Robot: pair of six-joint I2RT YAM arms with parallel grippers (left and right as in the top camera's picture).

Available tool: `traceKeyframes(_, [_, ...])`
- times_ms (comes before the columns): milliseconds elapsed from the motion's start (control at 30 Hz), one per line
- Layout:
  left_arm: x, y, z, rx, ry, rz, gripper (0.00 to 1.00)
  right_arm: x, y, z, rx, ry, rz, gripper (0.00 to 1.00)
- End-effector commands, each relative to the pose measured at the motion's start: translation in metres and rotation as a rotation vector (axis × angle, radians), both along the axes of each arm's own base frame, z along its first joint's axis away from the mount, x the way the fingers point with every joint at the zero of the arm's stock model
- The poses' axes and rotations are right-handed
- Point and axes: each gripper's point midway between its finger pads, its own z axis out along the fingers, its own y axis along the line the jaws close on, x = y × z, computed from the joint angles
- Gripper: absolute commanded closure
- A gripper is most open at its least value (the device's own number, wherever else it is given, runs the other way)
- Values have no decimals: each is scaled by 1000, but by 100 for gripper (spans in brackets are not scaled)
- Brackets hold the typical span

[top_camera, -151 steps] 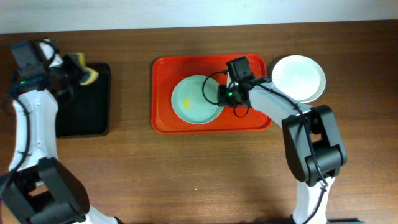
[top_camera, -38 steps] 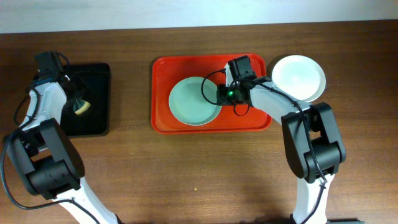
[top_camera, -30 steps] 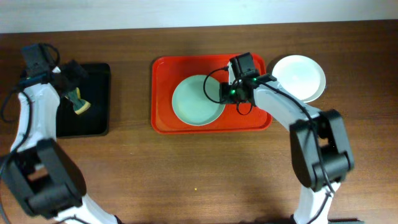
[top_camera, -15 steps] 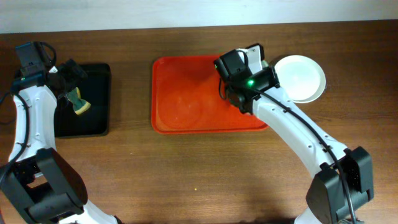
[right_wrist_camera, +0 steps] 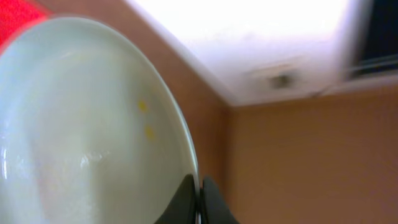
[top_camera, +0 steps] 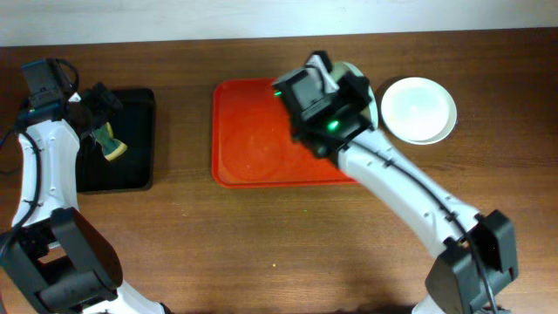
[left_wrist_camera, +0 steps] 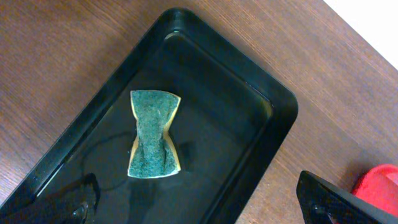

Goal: Clean dirty plates on tray and stack at the side
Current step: 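Lift the pale green plate with the right gripper and stack it on the pile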

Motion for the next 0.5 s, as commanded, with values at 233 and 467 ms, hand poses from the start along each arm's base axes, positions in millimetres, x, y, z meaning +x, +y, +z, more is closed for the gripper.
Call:
traceKeyframes(233, [1,1,-1,-5,0,3,0,-11,-232,-76,1412,-28,-674,96])
traceKeyframes(467, [1,1,-1,-5,0,3,1,12,-260,-170,1413,28,-771,96])
